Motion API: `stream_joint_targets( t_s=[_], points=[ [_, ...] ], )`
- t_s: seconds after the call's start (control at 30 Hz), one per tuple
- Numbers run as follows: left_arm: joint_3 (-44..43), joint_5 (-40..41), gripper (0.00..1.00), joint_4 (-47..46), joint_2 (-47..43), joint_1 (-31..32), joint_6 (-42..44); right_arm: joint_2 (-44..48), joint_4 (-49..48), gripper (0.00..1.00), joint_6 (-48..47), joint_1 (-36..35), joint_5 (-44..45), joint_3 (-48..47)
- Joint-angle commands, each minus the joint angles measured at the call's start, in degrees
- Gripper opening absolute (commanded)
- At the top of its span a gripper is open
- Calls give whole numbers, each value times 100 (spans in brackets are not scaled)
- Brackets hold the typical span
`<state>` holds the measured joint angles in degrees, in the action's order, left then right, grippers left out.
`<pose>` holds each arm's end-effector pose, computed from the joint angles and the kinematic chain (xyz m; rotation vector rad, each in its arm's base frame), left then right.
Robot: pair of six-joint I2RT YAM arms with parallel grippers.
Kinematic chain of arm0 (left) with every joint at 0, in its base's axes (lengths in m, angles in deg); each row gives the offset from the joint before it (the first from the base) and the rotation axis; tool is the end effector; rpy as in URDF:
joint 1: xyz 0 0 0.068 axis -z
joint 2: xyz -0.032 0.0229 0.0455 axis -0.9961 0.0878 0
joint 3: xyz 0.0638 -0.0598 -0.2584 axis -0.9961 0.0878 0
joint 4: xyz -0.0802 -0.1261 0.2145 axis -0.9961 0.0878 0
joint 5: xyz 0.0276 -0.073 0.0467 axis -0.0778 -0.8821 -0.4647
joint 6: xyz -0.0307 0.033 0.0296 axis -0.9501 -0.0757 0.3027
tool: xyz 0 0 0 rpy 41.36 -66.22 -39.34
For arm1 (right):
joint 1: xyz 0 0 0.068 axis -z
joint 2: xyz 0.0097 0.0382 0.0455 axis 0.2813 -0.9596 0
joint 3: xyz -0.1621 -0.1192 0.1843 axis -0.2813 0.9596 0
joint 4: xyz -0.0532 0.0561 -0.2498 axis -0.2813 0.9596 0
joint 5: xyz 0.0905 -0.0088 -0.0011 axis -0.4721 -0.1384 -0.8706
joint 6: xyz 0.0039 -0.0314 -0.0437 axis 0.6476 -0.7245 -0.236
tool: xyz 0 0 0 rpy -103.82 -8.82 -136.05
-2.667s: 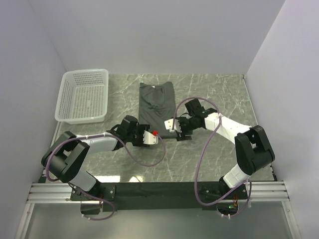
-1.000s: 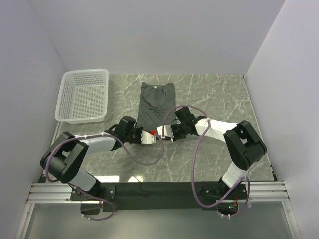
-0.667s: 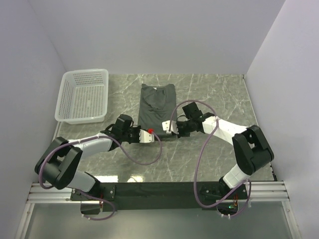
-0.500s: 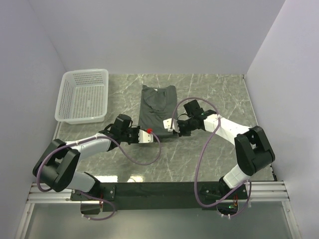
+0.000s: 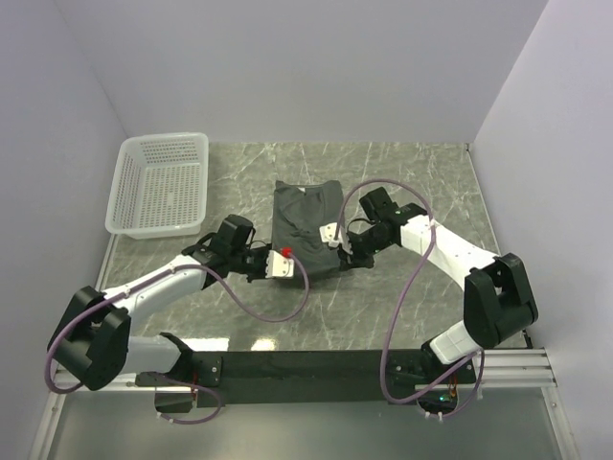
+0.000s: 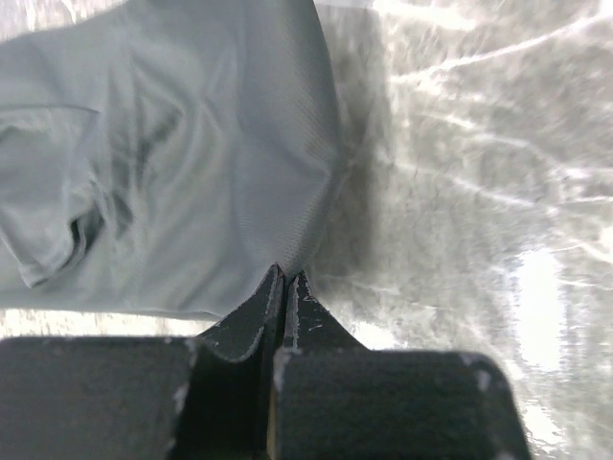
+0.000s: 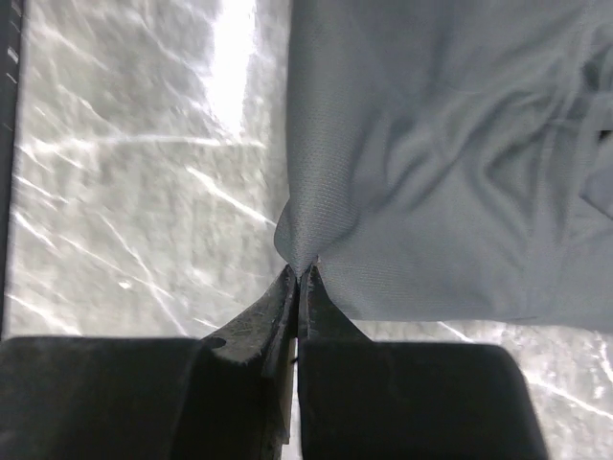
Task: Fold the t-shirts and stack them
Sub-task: Fold the tshirt
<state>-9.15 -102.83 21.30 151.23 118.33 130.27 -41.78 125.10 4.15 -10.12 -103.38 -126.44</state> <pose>0.1999 -0.1548 0.2040 1.7360 1.4502 -0.4940 0.2416 0.1469 0.2242 -1.9317 1.5420 0.7276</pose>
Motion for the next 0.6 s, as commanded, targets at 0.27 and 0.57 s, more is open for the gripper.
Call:
stream_joint_targets(
  t_s=[0.27,0.57],
  points=[
    [-1063,-928,0,475,579,-717,31,-623,180,0,1501,554,-928,-1439],
    [-2266,-788,0,-208,1783,-1130,-100,-1661,-329,0,2766,949,-815,-2494]
  ],
)
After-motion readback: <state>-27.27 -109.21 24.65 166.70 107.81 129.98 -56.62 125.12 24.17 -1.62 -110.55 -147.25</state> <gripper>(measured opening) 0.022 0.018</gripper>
